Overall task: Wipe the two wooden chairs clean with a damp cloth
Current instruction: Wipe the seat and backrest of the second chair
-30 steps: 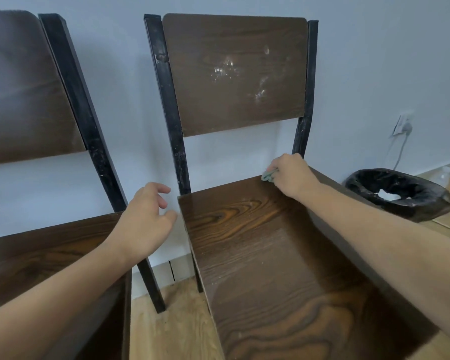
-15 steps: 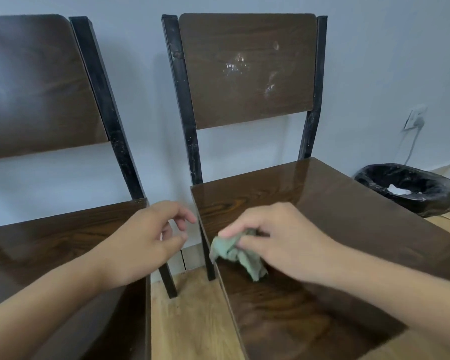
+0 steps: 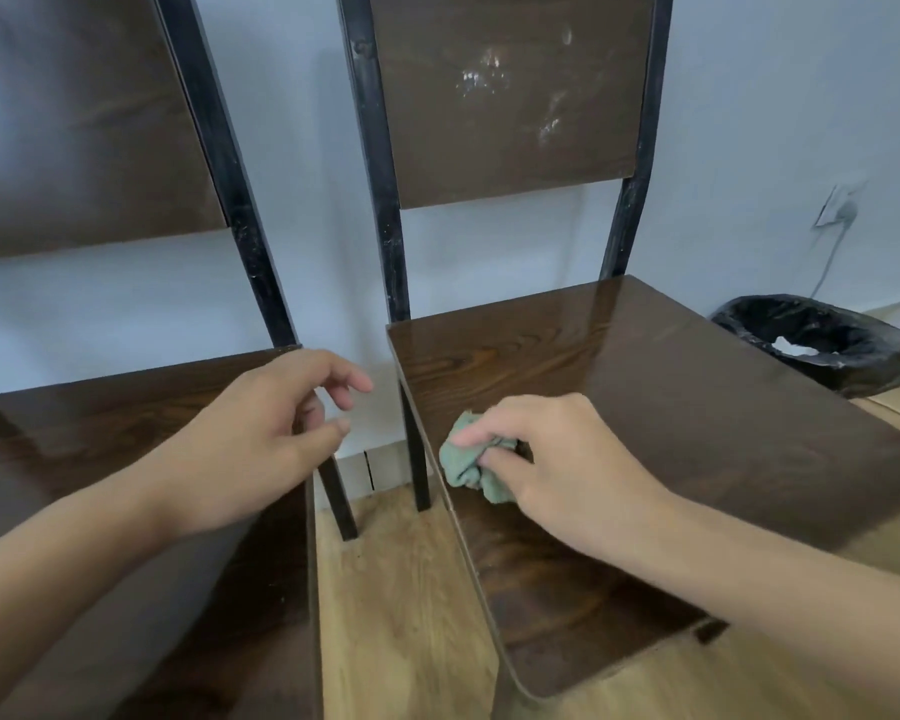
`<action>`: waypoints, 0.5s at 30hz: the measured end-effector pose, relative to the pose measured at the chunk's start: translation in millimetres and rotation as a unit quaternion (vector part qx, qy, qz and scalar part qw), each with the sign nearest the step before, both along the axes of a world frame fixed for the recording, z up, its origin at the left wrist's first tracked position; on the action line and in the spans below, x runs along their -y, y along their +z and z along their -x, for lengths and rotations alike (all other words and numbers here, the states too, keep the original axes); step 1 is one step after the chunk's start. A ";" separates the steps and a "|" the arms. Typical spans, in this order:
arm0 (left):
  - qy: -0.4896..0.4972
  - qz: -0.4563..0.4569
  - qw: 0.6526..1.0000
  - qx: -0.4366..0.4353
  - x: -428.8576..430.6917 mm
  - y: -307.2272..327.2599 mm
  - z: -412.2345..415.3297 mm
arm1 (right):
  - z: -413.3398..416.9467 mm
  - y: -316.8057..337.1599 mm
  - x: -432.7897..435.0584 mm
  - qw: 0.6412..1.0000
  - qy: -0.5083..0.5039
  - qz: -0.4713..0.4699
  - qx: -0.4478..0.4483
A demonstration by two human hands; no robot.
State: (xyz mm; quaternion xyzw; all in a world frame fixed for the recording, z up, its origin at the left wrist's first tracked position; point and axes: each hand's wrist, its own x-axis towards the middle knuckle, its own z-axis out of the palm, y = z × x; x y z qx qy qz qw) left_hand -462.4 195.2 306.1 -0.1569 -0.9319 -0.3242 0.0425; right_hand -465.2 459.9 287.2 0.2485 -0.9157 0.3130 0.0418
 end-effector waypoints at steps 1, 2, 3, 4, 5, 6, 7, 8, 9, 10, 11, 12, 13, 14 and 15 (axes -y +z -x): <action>-0.001 -0.001 1.000 -0.003 3.2 0.3 -2.8 | -20.6 0.2 2.2 1.000 0.019 0.005 0.013; -0.004 0.000 1.000 -0.004 5.7 0.6 -4.3 | -36.4 2.2 5.1 0.999 0.044 0.012 0.030; -0.007 0.003 1.000 -0.005 7.1 1.0 -5.4 | -45.5 4.8 6.9 0.997 0.064 0.023 0.047; -0.010 0.008 1.000 -0.006 7.7 1.3 -5.3 | -49.1 8.5 6.8 0.995 0.070 0.039 0.062; -0.012 0.012 1.000 -0.009 8.4 0.6 -4.6 | -48.9 12.1 4.3 0.994 0.064 0.059 0.064; -0.013 0.013 1.000 -0.013 9.4 -0.7 -4.3 | -45.5 15.6 -0.3 0.995 0.050 0.075 0.045; -0.014 0.012 1.000 -0.019 10.0 -2.4 -4.2 | -39.9 17.1 -7.4 0.996 0.037 0.078 0.018; -0.016 0.011 0.999 -0.027 9.5 -4.4 -4.1 | -33.2 14.9 -16.7 0.998 0.021 0.067 -0.008; -0.019 0.010 0.999 -0.034 8.0 -6.9 -3.9 | -25.9 12.6 -25.4 0.999 0.012 0.040 -0.025; -0.022 0.010 0.999 -0.040 5.7 -9.7 -3.6 | -18.0 7.8 -34.7 0.999 0.007 -0.003 -0.042; -0.024 0.013 0.999 -0.046 3.2 -12.9 -2.7 | -11.0 2.5 -42.7 0.995 0.010 -0.063 -0.075; -0.026 0.015 0.998 -0.052 0.4 -15.8 -1.4 | 0.2 -4.9 -53.8 0.986 0.013 -0.124 -0.108; -0.026 0.014 0.998 -0.057 -1.8 -18.1 0.0 | 11.6 -8.2 -63.9 0.976 0.016 -0.171 -0.137; -0.025 0.011 0.998 -0.058 -4.1 -19.6 1.9 | 25.4 -9.5 -77.9 0.968 0.006 -0.202 -0.149; -0.024 0.008 0.998 -0.056 -6.5 -20.5 3.4 | 41.6 -8.1 -97.4 0.972 -0.022 -0.193 -0.134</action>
